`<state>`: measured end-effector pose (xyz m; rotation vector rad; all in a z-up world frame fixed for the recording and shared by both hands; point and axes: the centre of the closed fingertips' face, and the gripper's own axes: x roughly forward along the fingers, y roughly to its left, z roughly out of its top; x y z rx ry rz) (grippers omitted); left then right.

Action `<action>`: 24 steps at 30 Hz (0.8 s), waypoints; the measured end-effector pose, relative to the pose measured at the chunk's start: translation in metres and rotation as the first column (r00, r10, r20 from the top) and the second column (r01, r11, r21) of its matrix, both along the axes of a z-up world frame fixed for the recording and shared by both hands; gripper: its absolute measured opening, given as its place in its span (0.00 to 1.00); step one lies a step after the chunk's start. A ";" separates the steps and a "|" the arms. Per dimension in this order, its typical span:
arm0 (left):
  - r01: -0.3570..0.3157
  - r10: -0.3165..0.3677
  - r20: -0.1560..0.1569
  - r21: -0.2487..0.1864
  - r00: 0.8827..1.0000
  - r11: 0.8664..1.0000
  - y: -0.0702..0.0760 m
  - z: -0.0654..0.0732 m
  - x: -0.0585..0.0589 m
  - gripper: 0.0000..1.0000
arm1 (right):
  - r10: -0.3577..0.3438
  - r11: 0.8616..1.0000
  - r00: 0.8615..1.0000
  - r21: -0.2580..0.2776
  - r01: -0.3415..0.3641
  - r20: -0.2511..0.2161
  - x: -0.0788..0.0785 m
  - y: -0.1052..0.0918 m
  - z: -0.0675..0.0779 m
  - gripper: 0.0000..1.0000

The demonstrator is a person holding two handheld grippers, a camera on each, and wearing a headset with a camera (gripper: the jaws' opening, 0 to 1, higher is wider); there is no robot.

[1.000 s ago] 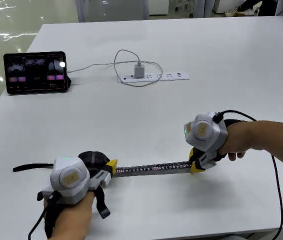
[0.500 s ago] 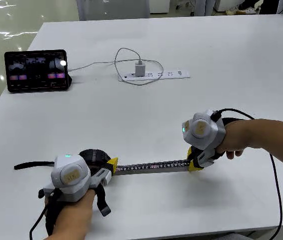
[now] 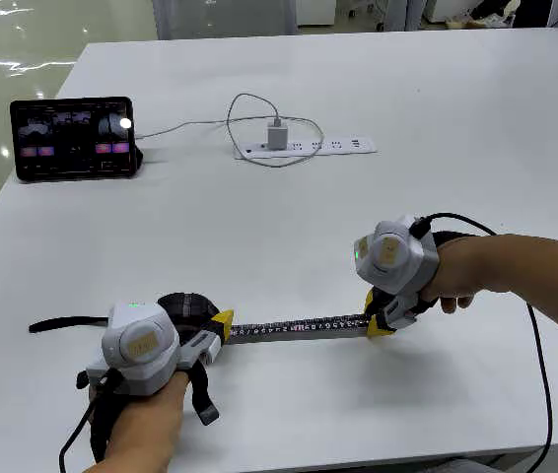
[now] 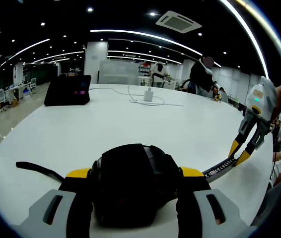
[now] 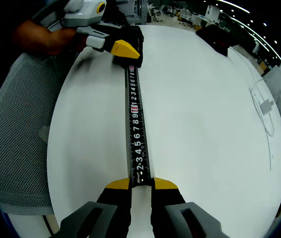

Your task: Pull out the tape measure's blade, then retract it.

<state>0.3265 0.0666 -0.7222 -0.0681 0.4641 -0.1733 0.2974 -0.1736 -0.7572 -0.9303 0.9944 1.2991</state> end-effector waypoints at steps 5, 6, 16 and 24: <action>0.001 -0.001 -0.002 0.005 1.000 1.000 0.000 0.000 -0.001 0.65 | -0.004 1.000 1.000 0.002 0.004 -0.001 0.000 0.002 0.000 0.11; 0.001 -0.001 -0.003 0.004 1.000 1.000 0.000 0.000 -0.001 0.65 | -0.005 1.000 1.000 0.003 0.005 0.000 0.000 0.003 0.000 0.11; 0.003 -0.003 -0.003 0.000 1.000 1.000 -0.001 0.000 -0.001 0.65 | 0.007 1.000 1.000 0.001 -0.007 0.005 -0.001 0.008 0.000 0.11; 0.001 -0.001 -0.010 -0.004 1.000 1.000 -0.001 -0.001 -0.001 0.65 | 0.035 0.999 0.999 0.032 -0.035 0.010 -0.001 0.013 0.000 0.11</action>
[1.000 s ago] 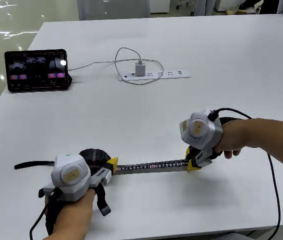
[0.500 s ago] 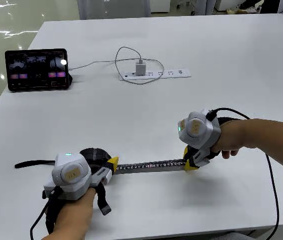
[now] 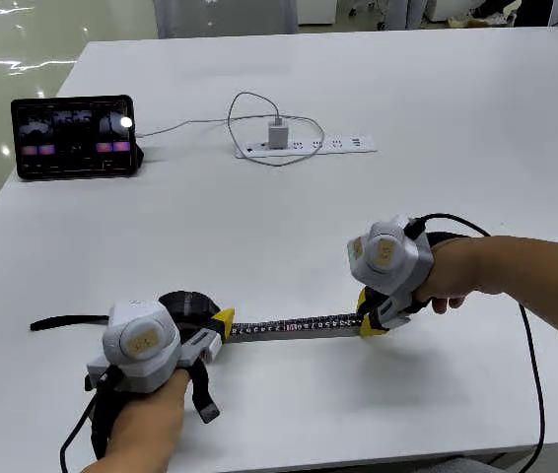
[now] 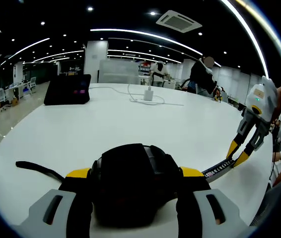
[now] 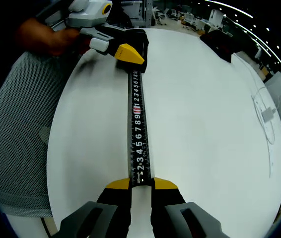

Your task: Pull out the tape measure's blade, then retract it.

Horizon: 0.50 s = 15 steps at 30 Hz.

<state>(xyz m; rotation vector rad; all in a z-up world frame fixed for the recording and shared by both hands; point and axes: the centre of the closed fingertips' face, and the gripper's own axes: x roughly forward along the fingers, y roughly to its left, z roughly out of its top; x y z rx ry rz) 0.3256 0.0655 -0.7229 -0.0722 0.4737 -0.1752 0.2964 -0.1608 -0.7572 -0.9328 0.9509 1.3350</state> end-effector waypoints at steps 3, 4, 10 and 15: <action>-0.001 0.001 0.002 0.000 1.000 1.000 0.000 0.000 0.001 0.65 | 0.013 1.000 1.000 0.003 -0.013 0.008 -0.001 0.002 0.000 0.11; -0.001 0.001 0.003 0.000 1.000 1.000 0.000 0.000 0.001 0.65 | 0.024 1.000 1.000 0.006 -0.024 0.011 -0.001 0.003 0.000 0.11; -0.001 0.001 0.003 0.000 1.000 1.000 0.001 0.000 0.001 0.65 | 0.010 1.000 1.000 0.014 -0.010 0.003 0.000 0.005 -0.001 0.11; 0.000 0.000 0.000 -0.001 1.000 1.000 0.001 0.000 0.000 0.65 | 0.010 1.000 1.000 0.007 -0.010 0.000 0.000 0.007 -0.001 0.11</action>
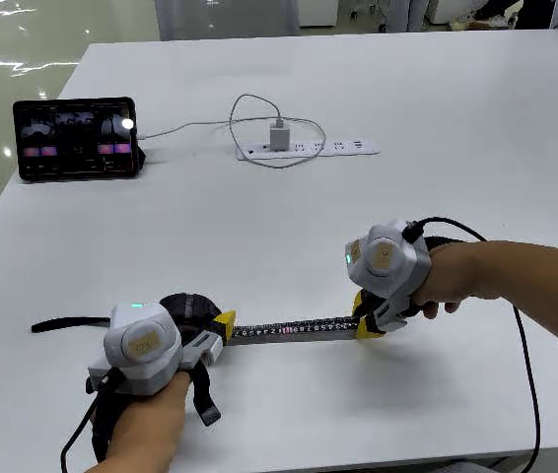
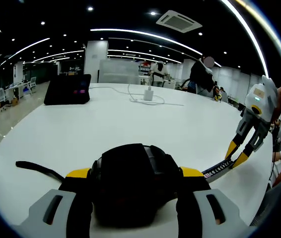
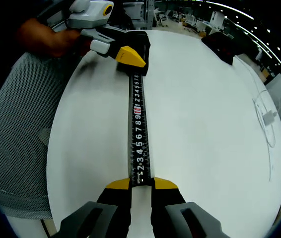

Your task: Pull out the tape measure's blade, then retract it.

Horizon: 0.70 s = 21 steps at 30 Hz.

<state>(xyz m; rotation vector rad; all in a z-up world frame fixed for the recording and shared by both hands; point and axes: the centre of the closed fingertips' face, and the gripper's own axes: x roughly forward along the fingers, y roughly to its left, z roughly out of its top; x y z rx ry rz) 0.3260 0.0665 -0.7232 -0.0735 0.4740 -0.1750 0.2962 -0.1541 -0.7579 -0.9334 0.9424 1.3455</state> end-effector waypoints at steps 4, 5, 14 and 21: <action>0.000 0.000 0.000 0.001 1.000 1.000 0.000 0.000 0.000 0.65 | -0.004 1.000 1.000 0.001 0.004 0.001 0.000 0.001 0.000 0.11; 0.000 0.000 0.000 0.001 1.000 1.000 0.000 0.000 0.000 0.65 | -0.007 1.000 1.000 0.004 0.007 0.002 0.000 0.002 0.000 0.11; 0.001 -0.001 -0.003 -0.001 1.000 1.000 0.001 0.000 0.001 0.65 | -0.008 1.000 1.000 0.005 0.008 -0.001 -0.001 0.006 0.001 0.11; 0.002 -0.002 -0.002 0.000 1.000 1.000 0.001 0.001 0.000 0.65 | -0.018 1.000 1.000 0.008 0.018 -0.004 -0.001 0.008 0.002 0.11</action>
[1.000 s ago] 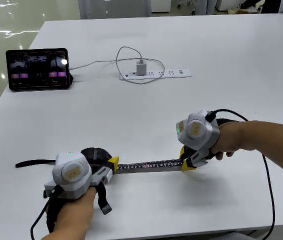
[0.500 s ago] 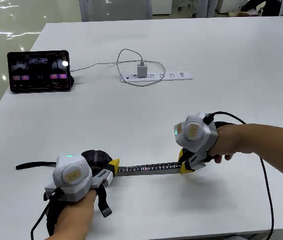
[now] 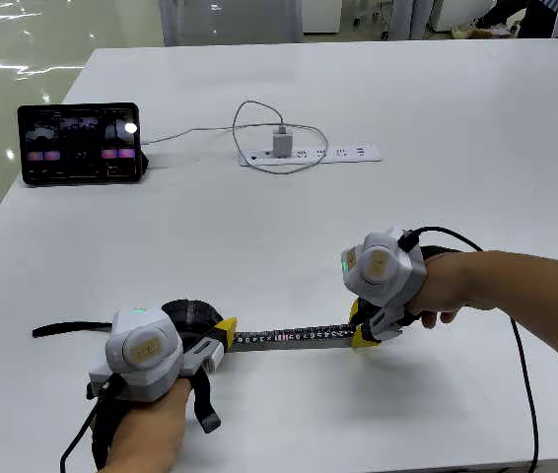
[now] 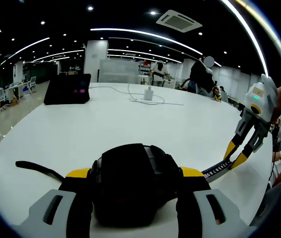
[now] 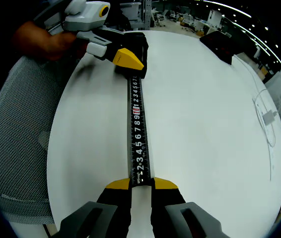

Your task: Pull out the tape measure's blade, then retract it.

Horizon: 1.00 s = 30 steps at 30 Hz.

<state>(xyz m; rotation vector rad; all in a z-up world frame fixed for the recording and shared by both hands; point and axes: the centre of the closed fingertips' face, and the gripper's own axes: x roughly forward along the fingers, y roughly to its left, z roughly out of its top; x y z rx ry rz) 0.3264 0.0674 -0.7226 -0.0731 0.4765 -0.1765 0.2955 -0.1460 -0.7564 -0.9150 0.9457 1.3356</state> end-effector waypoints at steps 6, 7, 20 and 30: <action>0.001 -0.001 0.001 0.000 1.000 1.000 0.000 0.000 -0.001 0.65 | 0.002 1.000 1.000 -0.004 -0.002 -0.001 0.001 0.001 0.000 0.11; 0.001 -0.001 0.000 0.000 1.000 1.000 0.000 0.000 -0.001 0.65 | 0.000 1.000 1.000 -0.004 0.000 -0.002 0.001 0.002 0.000 0.11; 0.003 -0.003 -0.003 -0.001 1.000 1.000 -0.001 0.000 -0.001 0.64 | -0.007 1.000 1.000 -0.010 0.007 -0.004 0.001 0.005 -0.001 0.11; 0.004 -0.004 -0.003 -0.001 1.000 1.000 -0.001 0.000 -0.001 0.64 | -0.016 1.000 1.000 -0.004 0.016 -0.005 0.000 0.009 -0.001 0.11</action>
